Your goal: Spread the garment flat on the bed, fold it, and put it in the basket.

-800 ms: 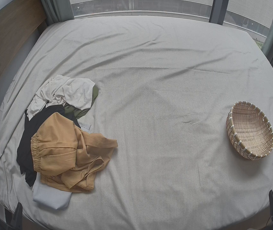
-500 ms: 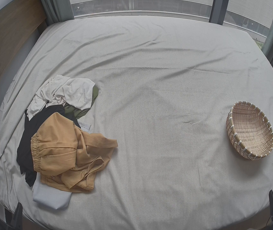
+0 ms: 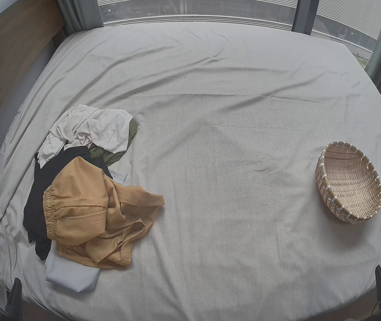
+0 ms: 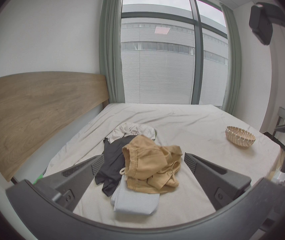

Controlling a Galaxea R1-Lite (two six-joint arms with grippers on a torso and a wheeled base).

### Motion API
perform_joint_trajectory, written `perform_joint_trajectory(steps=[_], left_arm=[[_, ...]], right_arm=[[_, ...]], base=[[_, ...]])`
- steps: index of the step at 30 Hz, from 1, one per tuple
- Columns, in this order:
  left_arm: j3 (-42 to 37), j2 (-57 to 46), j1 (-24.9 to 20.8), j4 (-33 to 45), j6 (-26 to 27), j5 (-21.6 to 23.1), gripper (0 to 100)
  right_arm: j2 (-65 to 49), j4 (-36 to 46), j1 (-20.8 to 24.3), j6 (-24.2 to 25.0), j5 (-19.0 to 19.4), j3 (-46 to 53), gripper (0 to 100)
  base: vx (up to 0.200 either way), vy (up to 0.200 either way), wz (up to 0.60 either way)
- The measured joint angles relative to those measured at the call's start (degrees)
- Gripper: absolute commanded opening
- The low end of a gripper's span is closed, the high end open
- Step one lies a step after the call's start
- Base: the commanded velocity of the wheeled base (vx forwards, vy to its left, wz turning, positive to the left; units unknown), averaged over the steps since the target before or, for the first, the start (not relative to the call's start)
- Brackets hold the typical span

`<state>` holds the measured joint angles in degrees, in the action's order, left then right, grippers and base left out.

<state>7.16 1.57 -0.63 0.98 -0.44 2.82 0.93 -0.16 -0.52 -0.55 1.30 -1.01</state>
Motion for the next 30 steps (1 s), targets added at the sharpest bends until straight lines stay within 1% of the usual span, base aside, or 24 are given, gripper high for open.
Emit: perform_joint_trajectory(steps=[2, 6, 9, 15, 21, 30], left_arm=[[1.4, 0.5, -0.7, 1.2, -1.6, 2.0, 100], [2.5, 2.6, -2.4, 2.8, -8.4, 6.8, 100], [3.0, 6.0, -3.5, 3.1, -12.0, 10.3, 100], [4.0, 13.2, -4.3, 2.5, -15.8, 15.1, 100], [5.3, 22.7, -4.6, -2.0, -20.1, 18.2, 100], [5.2, 39.4, -4.6, -12.2, -22.3, 19.6, 100]], right_arm=[[0.0, 0.0, 0.0, 0.0, 0.0, 0.0, 100], [0.0, 0.0, 0.0, 0.0, 0.0, 0.0, 100], [0.0, 0.0, 0.0, 0.0, 0.0, 0.0, 100], [0.0, 0.0, 0.0, 0.0, 0.0, 0.0, 100], [0.0, 0.0, 0.0, 0.0, 0.0, 0.0, 100], [0.0, 0.0, 0.0, 0.0, 0.0, 0.0, 100]], base=[[0.000, 0.000, 0.00], [0.000, 0.000, 0.00], [0.000, 0.000, 0.00], [0.000, 0.000, 0.00], [0.000, 0.000, 0.00], [0.000, 0.000, 0.00]])
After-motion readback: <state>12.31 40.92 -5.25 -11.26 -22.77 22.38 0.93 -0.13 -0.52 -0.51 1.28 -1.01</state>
